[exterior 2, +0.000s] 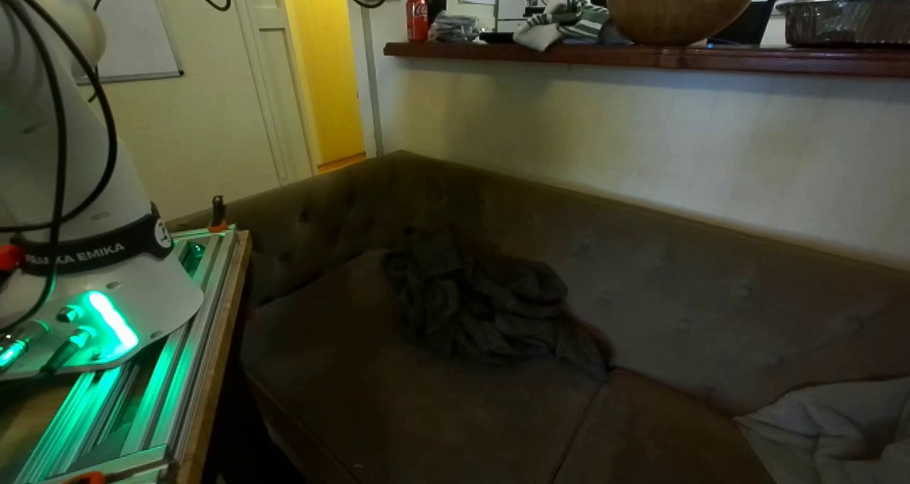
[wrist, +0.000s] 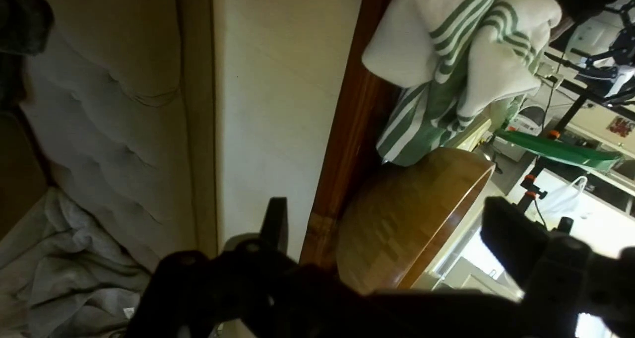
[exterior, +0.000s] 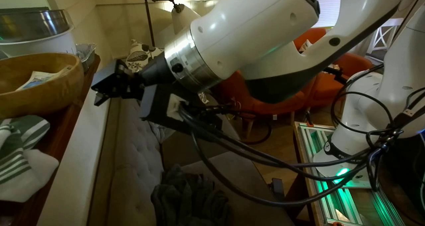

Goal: Take the remote controller off of the couch and put it on the shelf

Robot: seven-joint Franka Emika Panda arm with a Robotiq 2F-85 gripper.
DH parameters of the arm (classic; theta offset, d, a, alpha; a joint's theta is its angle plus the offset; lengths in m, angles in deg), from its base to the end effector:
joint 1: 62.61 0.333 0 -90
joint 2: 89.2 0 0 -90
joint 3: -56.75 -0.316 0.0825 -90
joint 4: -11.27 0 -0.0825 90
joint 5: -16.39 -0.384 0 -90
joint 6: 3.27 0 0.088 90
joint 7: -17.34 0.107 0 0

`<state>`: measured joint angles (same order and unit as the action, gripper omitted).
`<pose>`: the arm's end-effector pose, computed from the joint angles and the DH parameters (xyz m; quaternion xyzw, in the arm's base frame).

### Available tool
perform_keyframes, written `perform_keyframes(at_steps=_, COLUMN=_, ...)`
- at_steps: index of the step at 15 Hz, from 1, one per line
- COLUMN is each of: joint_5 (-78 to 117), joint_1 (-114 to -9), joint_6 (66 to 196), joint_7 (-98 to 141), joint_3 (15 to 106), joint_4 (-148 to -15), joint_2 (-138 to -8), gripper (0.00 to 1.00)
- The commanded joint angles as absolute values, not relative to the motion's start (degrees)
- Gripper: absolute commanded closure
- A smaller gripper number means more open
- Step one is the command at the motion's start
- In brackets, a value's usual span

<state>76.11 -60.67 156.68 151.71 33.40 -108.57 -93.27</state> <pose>0.4968 0.2839 0.5210 -0.7689 0.4344 -0.3952 0.2526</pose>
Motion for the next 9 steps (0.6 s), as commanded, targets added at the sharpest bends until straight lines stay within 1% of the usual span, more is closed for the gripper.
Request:
perform_keyframes(at_steps=1, joint_5=71.93, joint_1=-56.64, joint_6=155.4, joint_7=137.13, joint_3=37.67, joint_4=-109.48, joint_2=-93.26, gripper=0.0)
perform_keyframes(at_steps=5, joint_5=65.31, joint_1=-55.98, joint_6=151.91, joint_7=119.63, joint_3=42.78, joint_4=-117.17, joint_2=-99.81, gripper=0.0)
perform_keyframes(at_steps=6, joint_5=63.34, joint_1=-57.62, joint_6=150.24, joint_7=115.69, joint_3=42.87, joint_4=-118.34, joint_2=-102.09, gripper=0.0)
perform_keyframes(at_steps=7, joint_5=64.29, joint_1=-57.94, joint_6=149.08, joint_7=115.97, joint_3=43.77, joint_4=-119.14, joint_2=-103.65, gripper=0.0)
perform_keyframes(at_steps=8, joint_5=66.72, joint_1=-57.56, joint_6=151.35, joint_7=119.56, joint_3=42.73, joint_4=-114.62, joint_2=-97.25, gripper=0.0)
perform_keyframes(at_steps=9, joint_5=66.65, joint_1=-57.88, joint_6=150.7, joint_7=118.31, joint_3=43.58, joint_4=-115.66, joint_2=-98.94, gripper=0.0)
